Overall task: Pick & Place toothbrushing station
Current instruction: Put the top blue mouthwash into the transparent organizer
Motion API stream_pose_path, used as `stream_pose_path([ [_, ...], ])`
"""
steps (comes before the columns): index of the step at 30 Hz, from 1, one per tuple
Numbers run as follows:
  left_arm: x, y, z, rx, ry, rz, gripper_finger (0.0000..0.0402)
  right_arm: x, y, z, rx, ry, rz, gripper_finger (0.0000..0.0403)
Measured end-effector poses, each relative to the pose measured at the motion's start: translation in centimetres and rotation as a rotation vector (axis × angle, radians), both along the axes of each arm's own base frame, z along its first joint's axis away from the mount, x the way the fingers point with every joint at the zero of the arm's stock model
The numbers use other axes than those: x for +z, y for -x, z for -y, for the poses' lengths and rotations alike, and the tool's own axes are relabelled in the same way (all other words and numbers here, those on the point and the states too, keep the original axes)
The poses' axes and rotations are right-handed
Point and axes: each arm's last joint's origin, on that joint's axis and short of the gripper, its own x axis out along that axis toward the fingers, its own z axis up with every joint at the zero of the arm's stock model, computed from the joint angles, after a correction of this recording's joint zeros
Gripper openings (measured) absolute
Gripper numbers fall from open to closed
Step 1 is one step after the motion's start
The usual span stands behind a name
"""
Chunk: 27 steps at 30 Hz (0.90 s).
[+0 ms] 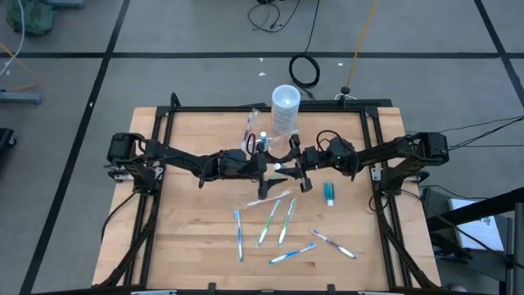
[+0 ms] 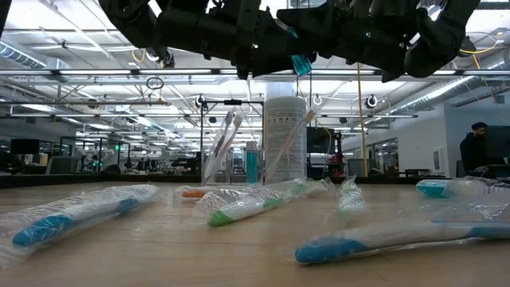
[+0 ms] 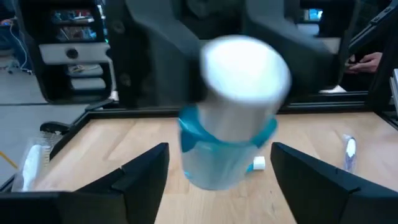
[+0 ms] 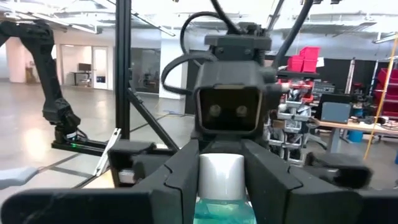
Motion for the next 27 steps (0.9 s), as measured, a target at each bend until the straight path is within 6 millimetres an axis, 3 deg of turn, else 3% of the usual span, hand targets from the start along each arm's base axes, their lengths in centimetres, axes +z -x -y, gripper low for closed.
stream_pose_path([
  [14, 0.09, 0.00, 0.00, 0.000, 0.000, 0.008, 0.0177, -0.02, -0.01, -0.01, 0.001, 0.000, -0.001, 0.0102],
  [27, 0.06, 0.00, 0.07, 0.000, 0.009, 0.005, 0.0173, -0.03, -0.01, 0.02, -0.006, 0.012, 0.001, 0.0103],
])
